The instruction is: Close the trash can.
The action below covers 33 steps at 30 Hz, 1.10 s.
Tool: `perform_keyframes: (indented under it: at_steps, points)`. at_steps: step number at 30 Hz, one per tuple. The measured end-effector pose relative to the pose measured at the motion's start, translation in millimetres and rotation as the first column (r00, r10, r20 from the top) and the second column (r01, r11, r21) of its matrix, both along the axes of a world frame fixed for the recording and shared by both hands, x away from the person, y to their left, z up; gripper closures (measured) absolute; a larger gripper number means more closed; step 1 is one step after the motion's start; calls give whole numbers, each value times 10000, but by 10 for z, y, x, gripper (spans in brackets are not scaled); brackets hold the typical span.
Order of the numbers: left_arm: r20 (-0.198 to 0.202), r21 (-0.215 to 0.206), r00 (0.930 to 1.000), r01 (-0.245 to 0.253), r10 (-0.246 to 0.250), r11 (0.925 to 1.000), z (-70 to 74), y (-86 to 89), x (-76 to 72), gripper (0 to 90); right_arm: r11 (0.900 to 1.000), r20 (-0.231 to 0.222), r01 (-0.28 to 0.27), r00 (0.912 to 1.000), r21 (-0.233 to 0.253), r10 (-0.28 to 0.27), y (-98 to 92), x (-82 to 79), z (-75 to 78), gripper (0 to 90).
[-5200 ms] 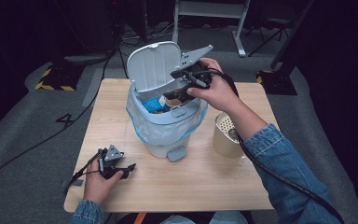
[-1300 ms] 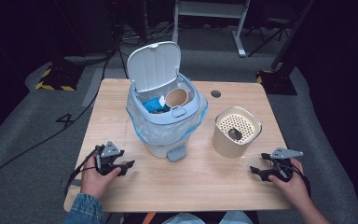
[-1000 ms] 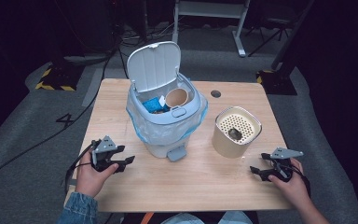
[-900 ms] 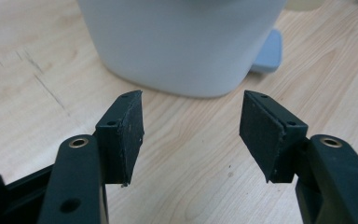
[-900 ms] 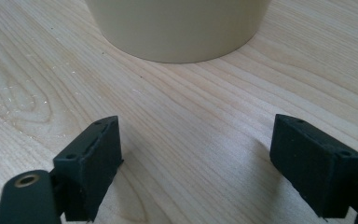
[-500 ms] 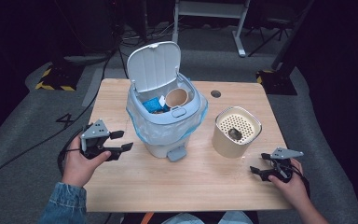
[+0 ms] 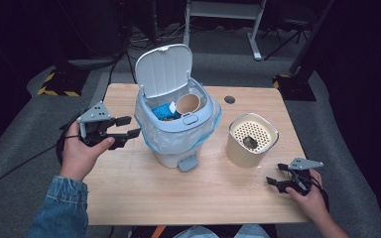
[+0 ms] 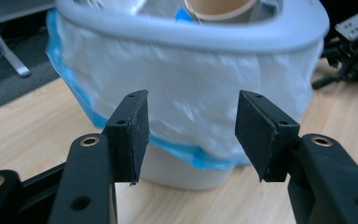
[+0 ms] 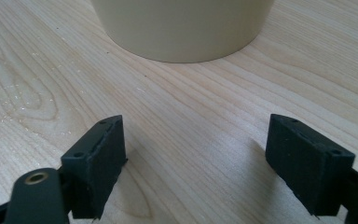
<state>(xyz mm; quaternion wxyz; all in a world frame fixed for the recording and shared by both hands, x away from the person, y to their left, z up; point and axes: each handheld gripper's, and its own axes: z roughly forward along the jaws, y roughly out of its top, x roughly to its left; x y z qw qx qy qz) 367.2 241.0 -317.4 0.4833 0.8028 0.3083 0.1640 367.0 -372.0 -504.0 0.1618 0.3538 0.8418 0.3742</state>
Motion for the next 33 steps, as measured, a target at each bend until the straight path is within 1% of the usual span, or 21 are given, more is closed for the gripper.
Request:
perform_keyframes:
  at_steps: [4, 9, 10, 13, 14, 15, 16, 18, 21, 23, 24, 27, 28, 29, 30, 31, 33]
  points:
    - [213, -77, 9995, -246, 248, 9997, 127, -12, 94, 440, 10000, 0, -8, 10000, 3, 8, 0, 0, 0, 202]
    - [433, -173, 9984, -363, 370, 9992, 305, -23, 218, 446, 10000, -8, -17, 10000, 11, 17, -1, 1, 0, 202]
    - [489, -261, 9979, -423, 435, 9988, 339, -29, 241, 446, 10000, -8, -17, 10000, 11, 17, -1, 1, 0, 202]
    - [682, -352, 9959, -574, 597, 9977, 439, -34, 328, 441, 10000, -9, -14, 10000, 12, 14, -1, 1, 0, 202]
    - [684, -392, 9947, -736, 761, 9965, 477, -37, 380, 432, 10000, -3, -17, 10000, 10, 17, -1, 1, 0, 202]
    - [684, -392, 9947, -736, 761, 9965, 477, -37, 380, 429, 10000, -3, -17, 10000, 10, 17, -1, 1, 0, 202]
    - [649, -420, 9944, -804, 830, 9959, 495, -40, 412, 429, 10000, -5, -16, 10000, 12, 16, -1, 1, 0, 202]
    - [456, -469, 9951, -852, 874, 9953, 533, -51, 469, 433, 10000, -4, -17, 10000, 10, 17, -1, 1, 0, 203]
    - [514, -681, 9949, -832, 867, 9942, 598, -76, 554, 432, 10000, -6, -17, 10000, 14, 17, -1, 1, 0, 202]
    - [576, -728, 9936, -930, 973, 9930, 635, -92, 596, 432, 10000, -12, -24, 10000, 19, 24, -2, 2, 0, 203]
    - [621, -781, 9924, -1016, 1066, 9917, 673, -103, 644, 432, 10000, -12, -22, 10000, 20, 22, -2, 2, 0, 203]
    - [730, -885, 9913, -1030, 1096, 9907, 708, -110, 683, 440, 10000, -9, -26, 10000, 20, 26, -2, 2, 0, 203]
    - [836, -1105, 9916, -896, 991, 9898, 750, -119, 700, 441, 10000, -14, -35, 10000, 25, 35, -2, 2, 0, 203]
    - [836, -1105, 9916, -896, 991, 9898, 750, -119, 700, 448, 10000, -15, -36, 10000, 28, 36, -3, 2, 0, 204]
    - [871, -1231, 9924, -763, 873, 9895, 774, -127, 698, 448, 10000, -15, -36, 10000, 28, 36, -3, 2, 0, 204]
    - [1007, -1169, 9911, -754, 874, 9903, 822, -149, 687, 448, 10000, -15, -36, 10000, 25, 36, -3, 2, 0, 204]
    - [1038, -1129, 9906, -773, 891, 9906, 841, -157, 680, 448, 10000, -15, -37, 10000, 25, 37, -3, 2, 0, 204]
